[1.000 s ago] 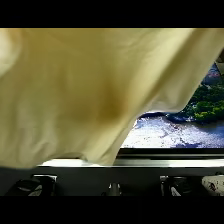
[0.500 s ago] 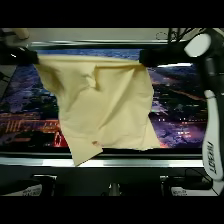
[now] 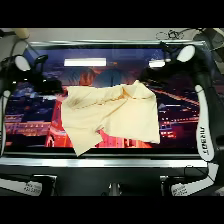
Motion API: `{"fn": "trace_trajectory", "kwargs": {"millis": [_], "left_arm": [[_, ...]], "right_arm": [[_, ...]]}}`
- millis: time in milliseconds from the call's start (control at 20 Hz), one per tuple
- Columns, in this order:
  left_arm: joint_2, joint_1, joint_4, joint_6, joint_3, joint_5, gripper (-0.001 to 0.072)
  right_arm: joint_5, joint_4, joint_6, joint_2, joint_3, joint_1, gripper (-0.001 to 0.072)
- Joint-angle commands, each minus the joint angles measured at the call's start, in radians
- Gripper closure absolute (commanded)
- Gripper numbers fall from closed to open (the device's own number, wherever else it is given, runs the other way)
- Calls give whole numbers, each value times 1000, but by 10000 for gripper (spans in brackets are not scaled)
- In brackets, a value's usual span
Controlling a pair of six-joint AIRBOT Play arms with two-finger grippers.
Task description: Fold the shirts.
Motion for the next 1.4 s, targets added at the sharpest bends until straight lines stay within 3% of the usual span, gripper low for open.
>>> {"fn": "trace_trajectory", "kwargs": {"millis": [0, 50, 200, 300, 550, 600, 750, 800, 850, 900, 1250, 1300, 1350], "left_arm": [[83, 134, -133, 63, -180, -68, 253], [130, 168, -152, 87, -308, -41, 251], [229, 234, -211, 138, -666, 152, 248], [224, 249, -291, 195, -793, 231, 248], [206, 215, -400, 243, -846, 410, 248], [205, 200, -412, 243, -846, 433, 248], [180, 157, -429, 243, -845, 463, 258], [174, 151, -429, 241, -843, 465, 387], [173, 150, -430, 240, -843, 465, 574], [178, 153, -430, 240, -842, 463, 678], [286, 153, -429, 243, -837, 438, 679], [304, 153, -429, 243, -837, 436, 679], [320, 153, -429, 243, -837, 434, 679]], "right_arm": [[236, -80, -28, 92, -155, -120, 189], [196, -81, -30, 149, -270, -142, 226], [55, -88, -49, 298, -599, -153, 225], [35, -89, -49, 335, -728, -153, 212], [30, -93, -61, 340, -843, -153, 196], [26, -92, -68, 340, -853, -153, 150], [-2, -105, -71, 340, -882, -153, 149], [-19, -110, -71, 340, -904, -153, 147], [-37, -118, -71, 340, -935, -153, 142], [-61, -117, -71, 340, -967, -153, 142], [-313, -31, -62, 333, -1084, -153, 188], [-338, 3, -63, 325, -1091, -153, 228], [-352, 31, -63, 312, -1094, -153, 320]]}}
